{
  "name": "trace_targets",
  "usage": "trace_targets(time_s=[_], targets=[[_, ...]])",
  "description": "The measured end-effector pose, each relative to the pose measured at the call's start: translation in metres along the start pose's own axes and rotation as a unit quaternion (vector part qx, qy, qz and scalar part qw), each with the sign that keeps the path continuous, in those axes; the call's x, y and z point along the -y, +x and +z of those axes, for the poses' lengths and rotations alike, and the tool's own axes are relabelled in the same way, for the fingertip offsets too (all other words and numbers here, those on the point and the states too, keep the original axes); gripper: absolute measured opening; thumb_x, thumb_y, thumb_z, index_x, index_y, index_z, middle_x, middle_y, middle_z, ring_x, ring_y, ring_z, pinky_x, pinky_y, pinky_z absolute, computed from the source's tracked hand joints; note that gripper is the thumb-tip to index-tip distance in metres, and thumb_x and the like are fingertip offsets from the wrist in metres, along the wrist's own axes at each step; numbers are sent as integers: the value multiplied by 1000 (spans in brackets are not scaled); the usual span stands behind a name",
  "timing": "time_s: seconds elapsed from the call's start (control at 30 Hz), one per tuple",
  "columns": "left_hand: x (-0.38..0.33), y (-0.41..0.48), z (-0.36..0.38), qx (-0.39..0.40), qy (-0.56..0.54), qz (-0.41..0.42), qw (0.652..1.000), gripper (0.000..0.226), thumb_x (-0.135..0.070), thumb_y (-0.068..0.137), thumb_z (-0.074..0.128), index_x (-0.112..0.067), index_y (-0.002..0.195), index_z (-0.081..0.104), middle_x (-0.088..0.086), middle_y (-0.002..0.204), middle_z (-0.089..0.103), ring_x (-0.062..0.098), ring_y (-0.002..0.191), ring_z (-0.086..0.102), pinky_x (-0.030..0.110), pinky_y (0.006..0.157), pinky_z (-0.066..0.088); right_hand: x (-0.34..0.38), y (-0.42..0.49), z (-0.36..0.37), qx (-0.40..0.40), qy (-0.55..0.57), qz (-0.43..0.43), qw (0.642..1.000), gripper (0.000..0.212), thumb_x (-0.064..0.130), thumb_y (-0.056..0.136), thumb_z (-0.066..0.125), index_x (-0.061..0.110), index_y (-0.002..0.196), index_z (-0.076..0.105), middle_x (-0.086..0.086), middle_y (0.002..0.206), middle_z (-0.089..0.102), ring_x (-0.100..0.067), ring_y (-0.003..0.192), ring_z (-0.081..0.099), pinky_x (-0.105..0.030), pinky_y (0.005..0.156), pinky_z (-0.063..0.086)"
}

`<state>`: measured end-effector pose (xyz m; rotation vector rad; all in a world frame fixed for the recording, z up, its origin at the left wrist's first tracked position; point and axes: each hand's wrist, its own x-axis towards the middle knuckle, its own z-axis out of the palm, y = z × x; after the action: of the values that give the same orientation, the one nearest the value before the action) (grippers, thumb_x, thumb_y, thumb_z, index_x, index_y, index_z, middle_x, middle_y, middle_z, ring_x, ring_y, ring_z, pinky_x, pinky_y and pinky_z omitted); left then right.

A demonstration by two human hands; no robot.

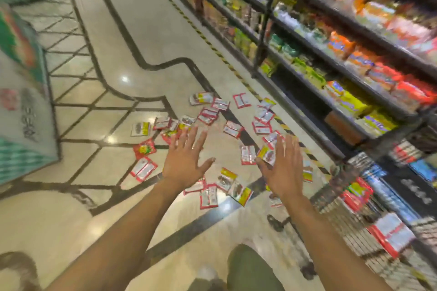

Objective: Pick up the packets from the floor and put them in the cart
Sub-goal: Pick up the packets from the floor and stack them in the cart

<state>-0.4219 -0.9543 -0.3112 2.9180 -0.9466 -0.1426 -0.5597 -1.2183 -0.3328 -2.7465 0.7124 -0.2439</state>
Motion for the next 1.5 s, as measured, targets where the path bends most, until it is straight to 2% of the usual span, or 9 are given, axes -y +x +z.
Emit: trace_targets(time_s=[0.13,0.37,0.5,0.7,0.87,1.1,1.2,1.3,1.5], targets=[[53,-19,15,7,2,-19,1000,86,-76,96,21,-28,167,15,2,175,3,29,162,1,56,129,6,38,-2,39,33,4,-26,999,99,87,91,22,22,166,19,-14,174,14,-36,161,10,-56,129,17],[82,0,50,63,10,-25,998,85,-81,97,16,-34,165,0,1,174,-5,31,161,-5,59,129,5,56,15,97,74,1,-43,996,98,87,91,22,25,167,8,-11,176,7,-38,161,7,-59,127,22],[89,39,72,115,24,-29,993,87,-84,95,17,-38,162,-15,0,173,-15,29,160,-14,58,129,-3,52,40,126,105,-6,-31,994,98,83,91,39,25,166,12,-13,175,13,-40,160,15,-63,125,25],[96,100,109,156,23,-5,987,89,-86,93,14,-38,165,-9,-1,172,-17,31,160,-14,60,129,-1,45,75,180,144,1,-30,989,99,84,90,45,26,166,21,-10,175,15,-36,161,15,-64,123,26],[111,142,162,186,51,35,981,88,-83,96,13,-34,166,-5,3,174,-13,30,159,-16,57,128,-5,36,93,236,174,4,-12,985,97,86,91,38,24,165,27,-11,174,18,-39,160,18,-64,124,25],[141,192,280,244,49,76,965,87,-80,94,9,-34,166,-9,2,174,-15,27,160,-16,55,127,-7,18,94,341,209,-3,44,977,96,77,93,49,23,166,18,-13,174,16,-38,161,13,-58,127,17],[157,204,347,264,33,91,960,89,-79,91,8,-33,166,-5,2,174,-12,28,161,-11,57,129,-1,8,87,404,226,-9,79,971,94,76,94,45,20,165,21,-17,172,21,-42,159,19,-60,125,27],[176,213,425,287,27,98,952,90,-78,91,16,-32,167,-1,2,174,-10,28,161,-10,57,129,0,-4,75,476,233,14,112,966,93,74,94,46,17,164,27,-19,171,23,-43,158,19,-60,120,34],[215,220,591,346,45,109,931,89,-69,98,39,-30,167,-2,-1,176,-6,26,162,-6,52,129,0,-29,39,642,303,33,187,934,96,76,90,36,17,165,24,-15,173,18,-38,160,15,-57,126,25]])
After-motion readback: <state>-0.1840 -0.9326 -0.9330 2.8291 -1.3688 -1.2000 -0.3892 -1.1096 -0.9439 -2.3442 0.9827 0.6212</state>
